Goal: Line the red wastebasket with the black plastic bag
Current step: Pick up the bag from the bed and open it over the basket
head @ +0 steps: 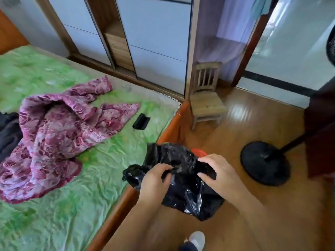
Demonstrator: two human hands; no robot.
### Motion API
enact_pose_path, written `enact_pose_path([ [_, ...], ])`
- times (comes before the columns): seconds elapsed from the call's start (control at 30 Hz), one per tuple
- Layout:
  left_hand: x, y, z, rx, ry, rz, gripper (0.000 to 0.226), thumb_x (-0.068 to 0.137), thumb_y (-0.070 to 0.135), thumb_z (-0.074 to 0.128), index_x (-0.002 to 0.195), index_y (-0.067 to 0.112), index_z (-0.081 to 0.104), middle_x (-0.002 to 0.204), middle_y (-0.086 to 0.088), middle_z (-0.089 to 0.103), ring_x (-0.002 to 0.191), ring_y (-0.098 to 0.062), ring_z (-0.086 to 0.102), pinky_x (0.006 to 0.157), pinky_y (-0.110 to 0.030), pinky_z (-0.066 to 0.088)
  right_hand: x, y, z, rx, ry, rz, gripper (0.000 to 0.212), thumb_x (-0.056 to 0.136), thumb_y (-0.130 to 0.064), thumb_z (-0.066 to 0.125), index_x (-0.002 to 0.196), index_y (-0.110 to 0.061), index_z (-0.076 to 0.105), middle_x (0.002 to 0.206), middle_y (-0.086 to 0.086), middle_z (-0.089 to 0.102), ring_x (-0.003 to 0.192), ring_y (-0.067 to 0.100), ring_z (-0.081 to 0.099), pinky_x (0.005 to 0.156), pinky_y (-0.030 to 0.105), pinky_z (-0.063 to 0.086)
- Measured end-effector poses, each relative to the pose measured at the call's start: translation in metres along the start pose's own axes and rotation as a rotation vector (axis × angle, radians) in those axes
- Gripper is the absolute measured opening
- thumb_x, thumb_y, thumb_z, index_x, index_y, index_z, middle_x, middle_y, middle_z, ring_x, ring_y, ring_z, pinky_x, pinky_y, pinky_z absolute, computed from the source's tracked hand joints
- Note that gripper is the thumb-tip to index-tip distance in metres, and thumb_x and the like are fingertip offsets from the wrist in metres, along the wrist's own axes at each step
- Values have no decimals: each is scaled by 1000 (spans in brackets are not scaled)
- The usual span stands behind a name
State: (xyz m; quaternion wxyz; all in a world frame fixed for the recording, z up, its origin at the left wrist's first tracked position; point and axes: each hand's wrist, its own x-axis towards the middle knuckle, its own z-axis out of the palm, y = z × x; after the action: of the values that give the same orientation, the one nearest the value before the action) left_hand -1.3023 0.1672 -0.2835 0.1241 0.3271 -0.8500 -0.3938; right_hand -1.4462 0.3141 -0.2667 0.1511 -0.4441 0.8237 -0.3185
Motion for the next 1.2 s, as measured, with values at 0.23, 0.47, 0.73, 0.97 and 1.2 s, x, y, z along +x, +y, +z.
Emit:
enact_pose_path([
  [0.23, 20, 51, 44, -14, -122, 131, 20, 84, 5, 59, 99, 16, 65, 90, 13, 60, 86, -3, 55, 73, 1, 36, 1, 35, -17, 19, -12, -69, 40, 79, -33, 68, 116, -23, 55, 116, -9, 54, 113, 1, 37, 106, 14, -1],
  [0.47, 63, 52, 61, -60, -154, 113, 13, 82, 8, 62, 89, 19, 67, 84, 9, 65, 80, -5, 59, 72, -14, 45, 39, 62, -14, 46, 73, -42, 9, 76, -5, 70, 83, -10, 67, 87, 2, 66, 87, 19, 59, 90, 35, 42],
  [0.73, 168, 18, 66, -106, -56, -17, 20, 81, 15, 66, 83, 35, 61, 79, 14, 62, 70, 0, 57, 61, -6, 40, 160, 93, -32, 58, -33, -53, 6, 83, -5, 63, 85, -10, 63, 84, 2, 61, 86, 17, 56, 77, 29, 47],
  [0.97, 240, -4, 45, -151, 114, -153, 29, 79, 24, 68, 77, 48, 53, 81, 19, 62, 77, 6, 58, 64, -4, 41, 276, 92, -44, 56, -130, -199, 8, 80, -3, 65, 87, -8, 65, 83, 2, 63, 83, 16, 60, 76, 26, 49],
  [1.2, 255, -26, 26, -89, 319, -253, 23, 77, 26, 71, 98, 27, 62, 99, 10, 59, 95, -9, 56, 84, -21, 42, 350, 89, -37, 128, -252, -312, 12, 80, -2, 65, 92, -6, 66, 90, 5, 67, 89, 18, 62, 82, 31, 50],
])
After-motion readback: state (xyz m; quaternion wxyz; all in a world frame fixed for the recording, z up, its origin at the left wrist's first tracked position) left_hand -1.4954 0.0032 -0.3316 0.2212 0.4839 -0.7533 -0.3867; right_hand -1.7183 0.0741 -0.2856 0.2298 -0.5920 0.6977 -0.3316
